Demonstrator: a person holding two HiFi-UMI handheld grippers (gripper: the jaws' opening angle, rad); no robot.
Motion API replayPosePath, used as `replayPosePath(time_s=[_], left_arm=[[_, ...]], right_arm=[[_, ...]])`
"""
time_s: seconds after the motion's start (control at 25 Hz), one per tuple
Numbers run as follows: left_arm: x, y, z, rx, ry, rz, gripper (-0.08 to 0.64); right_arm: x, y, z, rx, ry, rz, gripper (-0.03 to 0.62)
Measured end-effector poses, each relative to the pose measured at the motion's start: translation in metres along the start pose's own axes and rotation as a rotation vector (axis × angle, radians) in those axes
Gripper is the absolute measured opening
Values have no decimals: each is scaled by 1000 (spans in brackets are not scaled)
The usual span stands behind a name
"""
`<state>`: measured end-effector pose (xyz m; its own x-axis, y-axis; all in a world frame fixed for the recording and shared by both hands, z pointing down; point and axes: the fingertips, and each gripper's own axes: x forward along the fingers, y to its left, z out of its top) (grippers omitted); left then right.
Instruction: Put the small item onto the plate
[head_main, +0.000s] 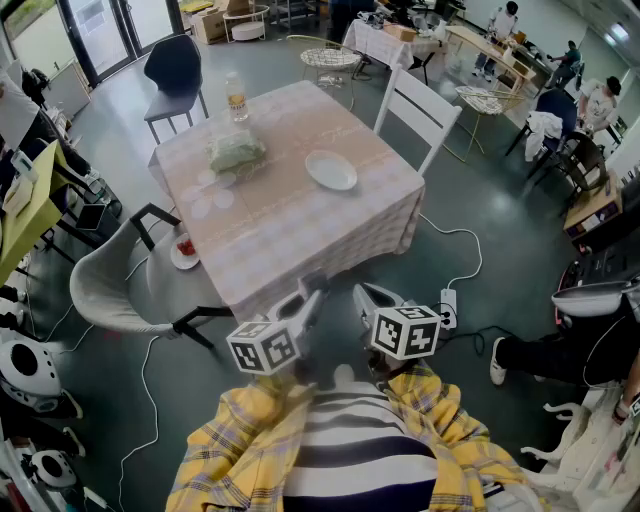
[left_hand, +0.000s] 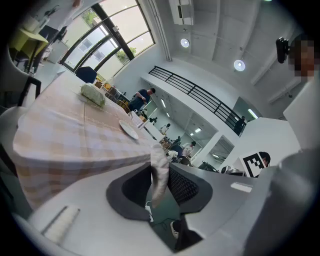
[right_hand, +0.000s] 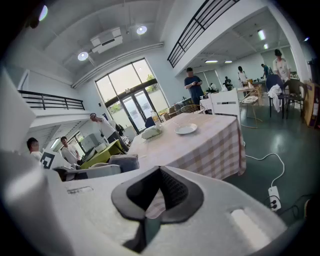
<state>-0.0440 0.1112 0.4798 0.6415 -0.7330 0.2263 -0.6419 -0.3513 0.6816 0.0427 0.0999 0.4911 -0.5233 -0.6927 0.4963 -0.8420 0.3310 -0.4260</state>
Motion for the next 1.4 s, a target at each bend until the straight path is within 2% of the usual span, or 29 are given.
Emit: replayPosePath(time_s=[0.16,0.52,0.8,1.4], left_arm=[[7,0,10,14,-16,-4,86],[10,1,5,9,-11,8,86],[16,-1,1,2,-12,19,86],[65,-7,18,12,-45,55,86]], right_arm=[[7,-2,10,-13,-12,5,-1],[8,-8,9,-8,-4,3,0],[12,-11,7,33,11,42,0],[33,-52,33,5,56,67,0]])
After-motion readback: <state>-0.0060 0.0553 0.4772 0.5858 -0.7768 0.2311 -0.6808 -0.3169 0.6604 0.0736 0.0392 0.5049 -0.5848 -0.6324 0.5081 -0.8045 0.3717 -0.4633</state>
